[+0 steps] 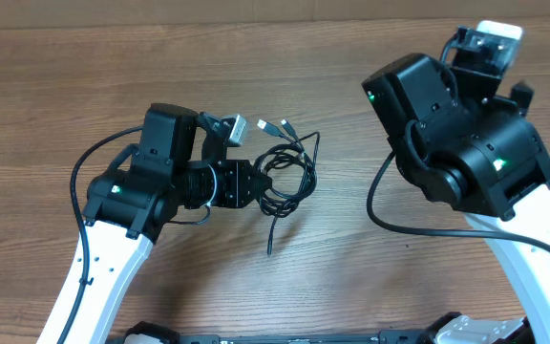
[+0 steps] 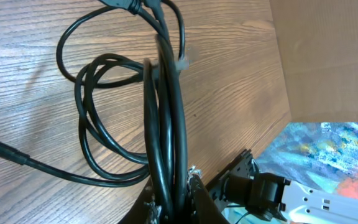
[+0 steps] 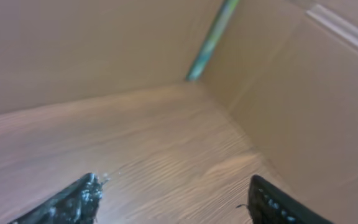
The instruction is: Untangle cables
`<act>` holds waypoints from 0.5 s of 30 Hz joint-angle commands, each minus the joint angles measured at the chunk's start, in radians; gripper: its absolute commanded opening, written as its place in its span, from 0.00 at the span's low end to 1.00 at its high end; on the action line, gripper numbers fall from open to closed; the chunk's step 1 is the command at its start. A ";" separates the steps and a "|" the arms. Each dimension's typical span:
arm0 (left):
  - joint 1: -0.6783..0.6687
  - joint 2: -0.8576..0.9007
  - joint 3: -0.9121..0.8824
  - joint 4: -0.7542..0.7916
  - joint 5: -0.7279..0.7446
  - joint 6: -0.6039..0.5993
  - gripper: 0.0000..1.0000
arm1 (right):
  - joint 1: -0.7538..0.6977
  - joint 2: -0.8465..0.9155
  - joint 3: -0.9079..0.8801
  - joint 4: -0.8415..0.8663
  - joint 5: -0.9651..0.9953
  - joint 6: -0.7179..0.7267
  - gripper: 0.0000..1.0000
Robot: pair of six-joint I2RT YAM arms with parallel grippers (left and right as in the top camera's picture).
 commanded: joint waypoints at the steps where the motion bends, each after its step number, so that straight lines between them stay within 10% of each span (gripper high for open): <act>1: 0.006 -0.008 0.053 0.003 -0.010 0.051 0.08 | 0.000 -0.015 0.022 0.003 -0.314 -0.072 0.76; 15: 0.005 -0.008 0.344 -0.120 -0.071 0.154 0.09 | 0.003 -0.014 0.021 0.006 -1.062 0.047 0.68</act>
